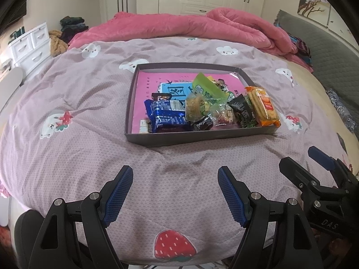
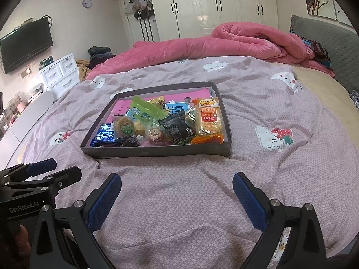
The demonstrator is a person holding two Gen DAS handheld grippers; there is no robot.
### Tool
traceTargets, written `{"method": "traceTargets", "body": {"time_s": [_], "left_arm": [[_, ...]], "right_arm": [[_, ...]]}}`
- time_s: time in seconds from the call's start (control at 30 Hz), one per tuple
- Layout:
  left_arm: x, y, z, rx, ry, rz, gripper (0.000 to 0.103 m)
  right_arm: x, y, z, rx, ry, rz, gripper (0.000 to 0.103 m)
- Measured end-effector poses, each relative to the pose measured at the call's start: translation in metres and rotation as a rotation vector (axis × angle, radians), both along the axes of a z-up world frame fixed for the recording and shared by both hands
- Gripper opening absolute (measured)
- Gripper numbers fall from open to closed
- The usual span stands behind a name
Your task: Organize snacks
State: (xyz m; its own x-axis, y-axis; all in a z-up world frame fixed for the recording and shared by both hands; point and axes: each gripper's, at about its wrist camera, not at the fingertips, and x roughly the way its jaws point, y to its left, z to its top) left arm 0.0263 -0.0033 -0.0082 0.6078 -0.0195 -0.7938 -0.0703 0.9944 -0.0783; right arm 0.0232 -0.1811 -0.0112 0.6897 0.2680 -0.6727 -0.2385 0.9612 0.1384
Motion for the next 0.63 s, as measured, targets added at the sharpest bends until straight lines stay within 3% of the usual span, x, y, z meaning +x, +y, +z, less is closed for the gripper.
{"method": "traceTargets", "body": {"time_s": [0.43,0.63], "left_arm": [[0.003,0.005,-0.002,0.01,-0.016,-0.004,0.079],[0.027,0.048,0.0,0.015,-0.048,0.048,0.081]], "right_arm": [[0.015,-0.008,-0.004,0.017,0.003,-0.039,0.101],[0.055,-0.053,-0.008,0.046,0.014,-0.188,0.101]]}}
